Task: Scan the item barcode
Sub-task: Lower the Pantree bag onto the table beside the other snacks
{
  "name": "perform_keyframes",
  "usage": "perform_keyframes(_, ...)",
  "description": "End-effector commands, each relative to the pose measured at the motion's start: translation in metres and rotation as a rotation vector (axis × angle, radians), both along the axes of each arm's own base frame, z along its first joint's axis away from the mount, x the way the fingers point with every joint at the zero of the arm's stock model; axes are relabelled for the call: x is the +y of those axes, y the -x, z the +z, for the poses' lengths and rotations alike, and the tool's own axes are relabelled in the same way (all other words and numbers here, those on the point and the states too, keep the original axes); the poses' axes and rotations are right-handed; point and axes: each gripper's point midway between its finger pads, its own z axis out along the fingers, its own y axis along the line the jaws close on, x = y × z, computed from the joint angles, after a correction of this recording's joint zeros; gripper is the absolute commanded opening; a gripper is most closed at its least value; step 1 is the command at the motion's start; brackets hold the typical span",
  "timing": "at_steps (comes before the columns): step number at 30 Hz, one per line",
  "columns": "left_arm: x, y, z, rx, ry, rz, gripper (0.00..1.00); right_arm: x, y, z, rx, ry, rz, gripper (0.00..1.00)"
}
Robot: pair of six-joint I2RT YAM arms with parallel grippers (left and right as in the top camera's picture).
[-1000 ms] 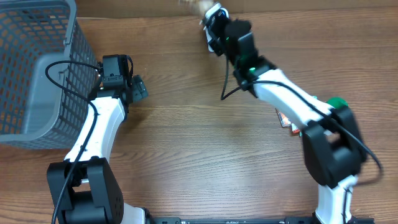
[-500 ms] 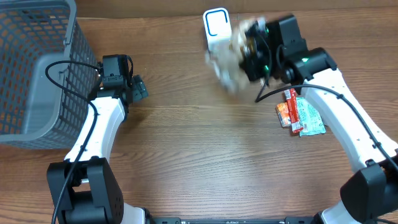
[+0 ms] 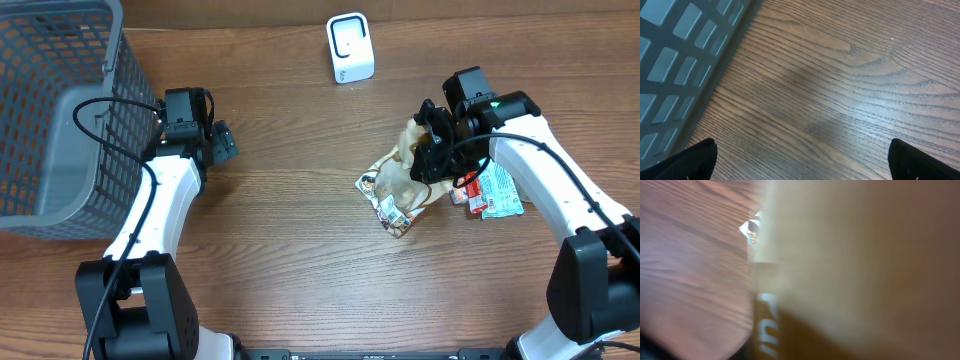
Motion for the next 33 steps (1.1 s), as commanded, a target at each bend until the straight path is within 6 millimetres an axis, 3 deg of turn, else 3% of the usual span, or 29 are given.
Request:
perform_keyframes(1,0.004,-0.005,0.004,-0.005,-0.022,-0.001,1.00,-0.023,-0.010,-0.006,-0.063,0.139,0.011,0.76)
perform_keyframes(3,0.004,-0.005,0.004,-0.005,-0.022,-0.001,1.00,-0.029,-0.012,-0.007,-0.074,0.172,0.005,0.98)
perform_keyframes(4,0.004,-0.005,0.004,-0.005,-0.022,-0.001,1.00,-0.031,-0.014,-0.007,-0.082,0.185,0.002,1.00)
perform_keyframes(8,0.004,-0.005,0.004,-0.005,-0.022,-0.001,1.00,-0.035,-0.022,-0.007,-0.111,0.209,-0.025,1.00)
perform_keyframes(20,0.004,-0.005,0.004,-0.005,-0.022,-0.001,1.00,-0.027,-0.036,-0.003,-0.057,0.121,-0.465,0.98)
perform_keyframes(22,0.004,-0.005,0.004,-0.005,-0.022,-0.001,1.00,-0.024,-0.025,-0.006,-0.003,0.130,-0.517,0.89)
perform_keyframes(24,0.004,-0.005,0.004,-0.005,-0.022,-0.001,1.00,-0.020,-0.011,-0.008,0.055,0.148,-0.561,0.70)
perform_keyframes(26,0.004,-0.005,0.004,-0.005,-0.022,-0.001,1.00,-0.016,0.003,-0.012,0.106,0.169,-0.594,0.41)
perform_keyframes(28,0.004,-0.005,0.004,-0.005,-0.022,-0.001,1.00,-0.009,0.013,-0.017,0.144,0.176,-0.640,0.04)
perform_keyframes(33,0.004,-0.005,0.004,-0.005,-0.022,-0.001,1.00,0.009,0.043,-0.040,0.253,0.190,-0.805,0.04)
